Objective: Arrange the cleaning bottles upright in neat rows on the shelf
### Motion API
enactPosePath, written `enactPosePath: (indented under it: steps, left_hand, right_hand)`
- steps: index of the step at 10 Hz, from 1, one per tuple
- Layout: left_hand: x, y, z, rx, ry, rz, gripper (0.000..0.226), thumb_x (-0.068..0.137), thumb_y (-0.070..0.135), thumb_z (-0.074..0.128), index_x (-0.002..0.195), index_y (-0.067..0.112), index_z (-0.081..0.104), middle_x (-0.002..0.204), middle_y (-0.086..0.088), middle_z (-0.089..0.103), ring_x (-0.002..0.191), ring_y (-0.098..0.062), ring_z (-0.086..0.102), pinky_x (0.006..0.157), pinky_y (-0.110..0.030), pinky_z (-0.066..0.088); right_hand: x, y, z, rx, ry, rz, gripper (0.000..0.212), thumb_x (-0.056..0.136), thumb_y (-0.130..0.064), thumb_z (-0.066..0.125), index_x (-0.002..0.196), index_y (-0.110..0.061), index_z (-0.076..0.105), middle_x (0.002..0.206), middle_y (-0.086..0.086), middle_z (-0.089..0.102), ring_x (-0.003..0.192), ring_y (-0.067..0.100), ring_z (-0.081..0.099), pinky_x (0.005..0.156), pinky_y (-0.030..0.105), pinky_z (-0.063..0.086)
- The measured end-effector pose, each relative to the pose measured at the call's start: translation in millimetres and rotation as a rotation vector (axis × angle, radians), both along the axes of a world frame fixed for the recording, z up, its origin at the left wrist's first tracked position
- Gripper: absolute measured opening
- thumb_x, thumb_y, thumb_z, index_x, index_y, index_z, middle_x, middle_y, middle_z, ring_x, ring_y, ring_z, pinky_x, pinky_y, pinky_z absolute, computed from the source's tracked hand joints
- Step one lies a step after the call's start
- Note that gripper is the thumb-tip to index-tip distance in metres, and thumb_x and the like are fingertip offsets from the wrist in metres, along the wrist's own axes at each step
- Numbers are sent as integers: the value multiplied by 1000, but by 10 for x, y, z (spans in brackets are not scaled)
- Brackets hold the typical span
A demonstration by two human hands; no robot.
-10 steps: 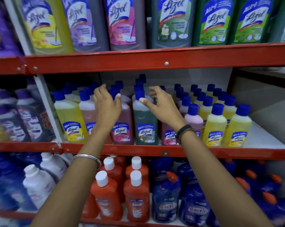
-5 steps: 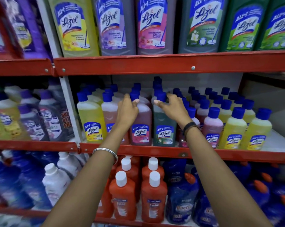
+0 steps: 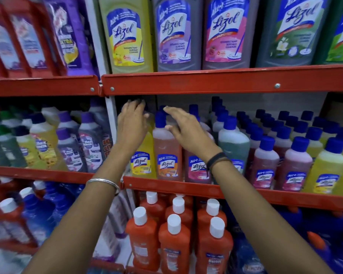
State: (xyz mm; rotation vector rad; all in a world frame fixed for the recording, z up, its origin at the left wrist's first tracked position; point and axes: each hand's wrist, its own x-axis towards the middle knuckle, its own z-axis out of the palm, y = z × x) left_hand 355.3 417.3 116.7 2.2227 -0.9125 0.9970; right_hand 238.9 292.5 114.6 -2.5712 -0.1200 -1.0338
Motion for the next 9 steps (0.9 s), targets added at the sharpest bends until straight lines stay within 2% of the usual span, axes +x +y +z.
enactPosePath:
  steps: [1,2,3,4,5,6,7,8,9]
  left_hand:
    - [208,202,51,112,119,35,43,91,11,51,132,1,43,126,-27,53,114,-45,50,91,-52,45]
    - [294,290,18,121,232,18,44,92,14,52,134,4,42,117,-32,58,107,-47,54,87,-51,48]
    - [313,309,-32,25,272,-56,42,92,14,53,132,6,45,108,-34,63,97,-46,59,86,-52,50]
    - [336,296,-50,15,246,-77,40,91,9,52,130,4,48,106,-34,64,96,-46,60,84,-52,51]
    - [345,277,-52,30,231,-64,38,90,6,51,128,3,49,106,-33,63,101,-45,58,84,-50,51]
    - [363,272,-40,34,240,-63,38,90,6,51,128,3,49,108,-33,63,103,-44,57,85,-51,50]
    - [348,272,-23,35,271,-73,40,92,10,52,131,2,46,112,-34,60,105,-46,55,88,-49,49]
    - [240,253,-103,15,204,-21,46,93,15,48,136,2,37,125,-30,48,113,-46,49,94,-51,45]
    - [-131,180,-250,-102,-98,-24,46,94,19,43,136,0,36,140,-24,41,130,-38,39,107,-47,36]
  right_hand:
    - [283,141,65,-55,119,-121,51,92,-16,51,140,-8,36,150,10,37,137,26,36,105,38,37]
    - [417,227,57,-51,130,-234,43,93,-22,51,131,-4,45,135,18,52,120,35,51,89,43,46]
    - [485,311,0,25,79,-299,37,91,-24,55,122,-4,52,117,21,61,104,38,60,79,43,50]
    - [513,350,-26,66,26,-316,26,91,-14,54,114,-3,57,107,20,62,96,35,64,65,34,44]
    - [519,338,-9,123,31,-260,10,89,-5,53,92,1,60,95,18,66,91,30,66,61,30,42]
    - [531,300,29,173,72,-241,10,89,-8,56,83,-1,60,79,10,67,80,32,64,60,29,41]
    - [479,296,54,246,110,-214,41,87,-22,62,122,-3,56,112,22,65,103,36,60,82,40,51]
    - [310,323,0,185,88,-234,56,89,-33,56,137,-8,41,129,20,53,116,36,52,91,44,47]
    - [-94,254,-70,126,-115,-212,53,92,-36,49,138,-11,40,132,11,52,117,29,51,90,40,47]
